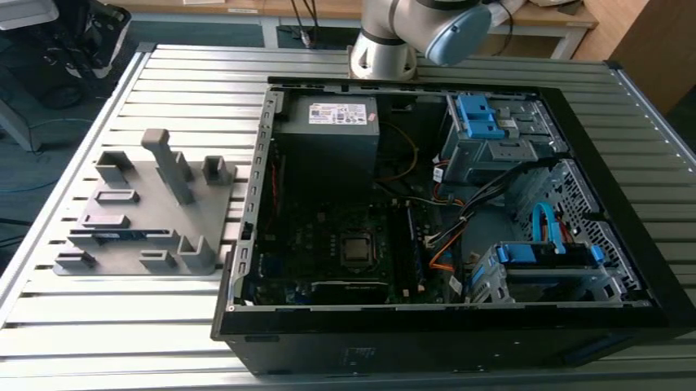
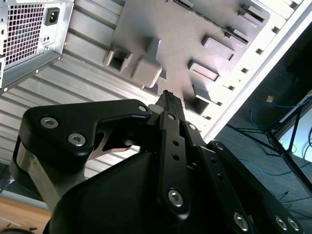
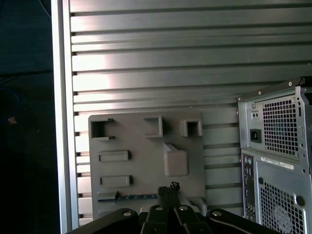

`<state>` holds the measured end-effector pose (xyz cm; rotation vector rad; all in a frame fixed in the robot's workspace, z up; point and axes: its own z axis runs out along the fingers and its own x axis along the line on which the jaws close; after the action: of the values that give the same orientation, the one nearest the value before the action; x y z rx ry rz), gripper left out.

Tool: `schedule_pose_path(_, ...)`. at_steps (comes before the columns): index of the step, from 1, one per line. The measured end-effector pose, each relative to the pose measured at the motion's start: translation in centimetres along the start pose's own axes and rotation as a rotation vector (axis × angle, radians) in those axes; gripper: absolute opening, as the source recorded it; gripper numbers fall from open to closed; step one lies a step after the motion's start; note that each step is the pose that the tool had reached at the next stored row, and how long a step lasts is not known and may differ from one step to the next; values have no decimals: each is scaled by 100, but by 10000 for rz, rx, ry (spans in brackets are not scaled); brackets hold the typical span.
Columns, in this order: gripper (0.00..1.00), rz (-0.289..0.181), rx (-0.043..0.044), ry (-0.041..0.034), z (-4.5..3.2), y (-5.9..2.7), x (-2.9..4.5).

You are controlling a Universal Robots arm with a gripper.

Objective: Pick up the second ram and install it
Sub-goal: 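Reach for the second ram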

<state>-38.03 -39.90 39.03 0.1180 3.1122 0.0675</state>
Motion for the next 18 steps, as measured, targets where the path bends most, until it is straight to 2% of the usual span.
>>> schedule_pose_path(18,10,0,0,-1,3,-14,159)
